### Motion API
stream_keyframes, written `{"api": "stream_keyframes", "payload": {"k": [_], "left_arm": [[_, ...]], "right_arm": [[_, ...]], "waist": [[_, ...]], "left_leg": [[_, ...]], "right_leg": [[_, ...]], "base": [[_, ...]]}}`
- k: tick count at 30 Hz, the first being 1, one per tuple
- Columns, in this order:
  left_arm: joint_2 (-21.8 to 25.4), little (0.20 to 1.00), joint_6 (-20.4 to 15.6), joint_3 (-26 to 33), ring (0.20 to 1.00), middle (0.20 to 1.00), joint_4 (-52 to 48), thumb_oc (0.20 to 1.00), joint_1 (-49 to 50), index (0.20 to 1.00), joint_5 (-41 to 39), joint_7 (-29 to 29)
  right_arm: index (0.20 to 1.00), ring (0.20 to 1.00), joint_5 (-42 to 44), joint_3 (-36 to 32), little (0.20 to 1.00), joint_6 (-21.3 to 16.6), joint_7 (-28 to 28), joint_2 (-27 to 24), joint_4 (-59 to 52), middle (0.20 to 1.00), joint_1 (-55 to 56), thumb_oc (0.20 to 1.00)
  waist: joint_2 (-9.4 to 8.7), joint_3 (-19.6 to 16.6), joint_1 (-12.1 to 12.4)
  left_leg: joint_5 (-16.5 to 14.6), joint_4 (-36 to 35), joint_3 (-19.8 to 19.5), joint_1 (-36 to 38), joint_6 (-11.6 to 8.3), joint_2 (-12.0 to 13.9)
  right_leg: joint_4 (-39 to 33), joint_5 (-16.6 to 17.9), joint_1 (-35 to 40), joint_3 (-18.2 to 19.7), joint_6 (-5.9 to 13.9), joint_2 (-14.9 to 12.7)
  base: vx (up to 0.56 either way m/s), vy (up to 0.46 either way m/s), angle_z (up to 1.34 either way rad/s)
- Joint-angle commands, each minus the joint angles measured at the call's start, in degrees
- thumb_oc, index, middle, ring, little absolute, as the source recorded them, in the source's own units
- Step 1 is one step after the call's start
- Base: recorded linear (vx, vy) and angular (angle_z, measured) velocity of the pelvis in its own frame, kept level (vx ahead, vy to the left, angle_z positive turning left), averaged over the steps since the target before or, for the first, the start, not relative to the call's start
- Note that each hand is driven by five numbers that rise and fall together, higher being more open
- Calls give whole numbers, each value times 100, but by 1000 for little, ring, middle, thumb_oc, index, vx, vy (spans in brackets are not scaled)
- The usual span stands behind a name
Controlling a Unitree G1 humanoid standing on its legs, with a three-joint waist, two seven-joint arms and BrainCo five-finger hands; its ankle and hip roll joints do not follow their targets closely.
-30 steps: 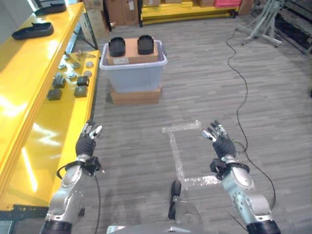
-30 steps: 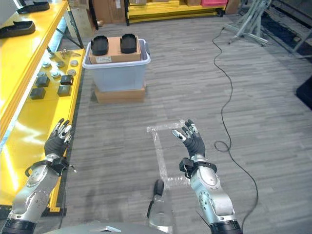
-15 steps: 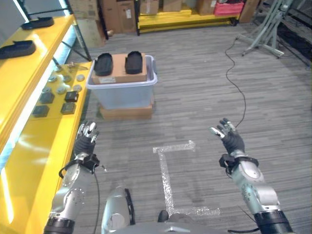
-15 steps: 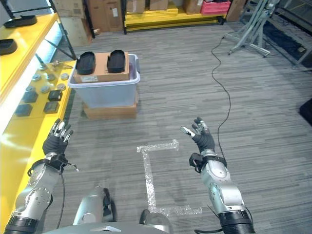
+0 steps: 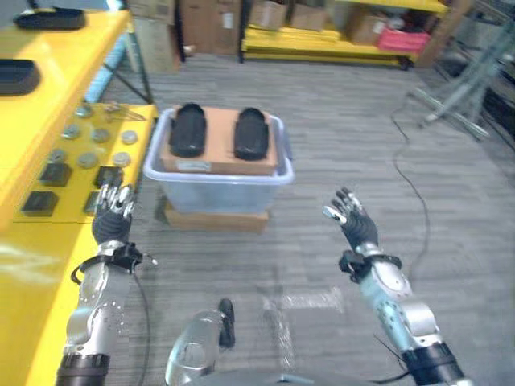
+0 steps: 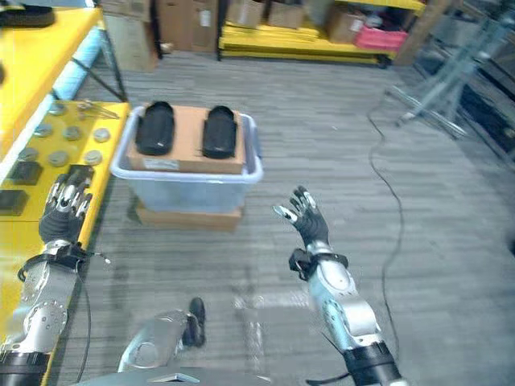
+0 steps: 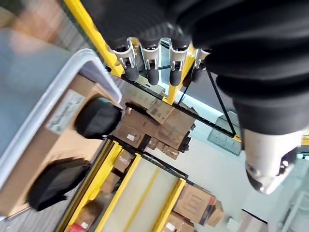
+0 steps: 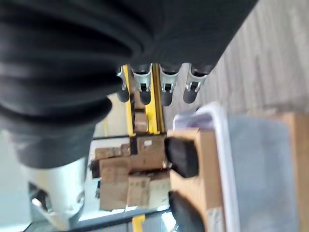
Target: Move parts from the plastic box to the shelf.
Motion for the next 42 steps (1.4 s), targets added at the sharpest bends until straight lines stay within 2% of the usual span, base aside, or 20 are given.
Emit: {"api": "stream_keyframes", "payload": {"k": [1, 2, 4, 5, 6, 8, 10, 12, 15, 20, 22, 32, 37, 40, 42], "left_arm": [[267, 1000, 92, -298, 1000, 1000, -598, 1000, 298, 1000, 425, -315], [259, 1000, 115, -297, 1000, 1000, -628, 1000, 363, 1000, 419, -376], [271, 1000, 113, -289, 1000, 1000, -671, 1000, 357, 1000, 391, -414], [341, 1000, 134, -316, 1000, 1000, -676, 1000, 251, 1000, 322, -493], [416, 1000, 151, -347, 1000, 1000, -656, 1000, 167, 1000, 238, -563], [393, 1000, 176, -383, 1000, 1000, -651, 1000, 148, 1000, 259, -584], [403, 1000, 87, -435, 1000, 1000, -571, 1000, 270, 1000, 179, -639], [326, 1000, 156, -367, 1000, 1000, -685, 1000, 471, 1000, 156, -757], [287, 1000, 202, -369, 1000, 1000, -779, 1000, 558, 1000, 203, -747], [209, 1000, 272, -400, 1000, 1000, -798, 1000, 635, 1000, 250, -878], [218, 1000, 194, -438, 1000, 1000, -731, 1000, 609, 1000, 266, -906], [278, 1000, 176, -438, 1000, 1000, -748, 1000, 502, 1000, 305, -901], [381, 1000, 138, -371, 1000, 1000, -876, 1000, 507, 1000, 290, -1083], [463, 1000, 223, -361, 1000, 1000, -981, 1000, 474, 1000, 25, -1200], [482, 1000, 110, -521, 1000, 1000, -970, 1000, 276, 1000, -97, -1175]], "right_arm": [[1000, 1000, -298, -113, 1000, -132, -55, -149, -219, 1000, 170, 1000], [1000, 1000, -355, -134, 1000, -127, 3, -96, -289, 1000, 234, 1000], [1000, 1000, -372, -183, 1000, -245, 116, -66, -243, 1000, 229, 1000], [1000, 1000, -345, -320, 1000, -446, 229, -89, -100, 1000, 188, 1000], [1000, 1000, -292, -456, 1000, -566, 308, -147, -22, 1000, 192, 1000], [1000, 1000, -248, -552, 1000, -498, 315, -205, -37, 1000, 157, 1000], [1000, 1000, -230, -588, 1000, -409, 249, -293, -38, 1000, 71, 1000], [1000, 1000, -280, -659, 1000, -318, 233, -394, -123, 1000, 87, 1000], [1000, 1000, -164, -697, 1000, -240, 145, -477, -149, 1000, 91, 1000], [1000, 1000, -116, -674, 1000, -212, -20, -509, -105, 1000, 108, 1000], [1000, 1000, -148, -622, 1000, -228, -124, -533, -72, 1000, 39, 1000], [1000, 1000, -349, -630, 1000, -287, -329, -516, -109, 1000, 28, 1000], [1000, 1000, -1199, -970, 1000, -506, -774, -710, -235, 1000, 101, 1000], [1000, 1000, -1855, -1301, 1000, -356, -1151, -1024, -86, 1000, 18, 1000], [1000, 1000, -2203, -1363, 1000, -373, -1390, -1249, 302, 1000, -280, 1000]], "waist": [[353, -350, -22], [439, -348, -75], [568, -301, -155], [607, -237, -243], [567, -197, -334], [554, -226, -365], [501, -307, -311], [466, -404, -267], [432, -459, -236], [422, -528, -187], [437, -531, -185], [465, -532, -284], [475, -537, -364], [498, -491, -365], [544, -347, -333]], "left_leg": [[435, -1445, -684, 528, -401, 319], [444, -1620, -708, 742, -403, 367], [407, -1818, -787, 1072, -450, 498], [388, -1854, -930, 1138, -510, 631], [253, -1796, -1125, 1174, -538, 641], [331, -1889, -1162, 1201, -589, 710], [379, -2023, -1123, 1316, -748, 891], [475, -2169, -1019, 1412, -905, 1026], [523, -2229, -964, 1457, -999, 1086], [610, -2245, -868, 1479, -1123, 1215], [626, -2236, -840, 1486, -1157, 1237], [583, -2214, -710, 1568, -1147, 1248], [505, -2196, -693, 1630, -1117, 1229], [438, -2050, -718, 1549, -1108, 1226], [425, -1809, -792, 1256, -1113, 1236]], "right_leg": [[-1154, -92, -723, -598, -284, 744], [-1365, -185, -1024, -644, -368, 733], [-1934, -105, -1487, -630, -430, 689], [-3354, 113, -1675, -513, -516, 849], [-4158, 346, -1666, -266, -435, 932], [-4313, 385, -1569, -137, -370, 1006], [-4846, 392, -1324, -258, -301, 1078], [-5391, 377, -970, -350, -354, 1242], [-5678, 386, -719, -455, -430, 1341], [-5701, 252, -515, -590, -569, 1482], [-5701, 236, -483, -617, -579, 1496], [-5701, 230, -434, -616, -569, 1476], [-5701, 217, -383, -557, -550, 1462], [-5591, 188, -437, -554, -540, 1410], [-5408, 160, -666, -569, -548, 1338]], "base": [[459, 155, 59], [374, 59, 41], [142, -122, 59], [84, -341, 39], [102, -380, 11], [117, -204, 47], [151, -273, 68], [139, -245, 38], [58, -150, -44], [15, -114, 12], [-8, -41, 8], [1, 0, 1], [101, 8, 0], [172, -9, -1], [-19, 6, -3]]}}
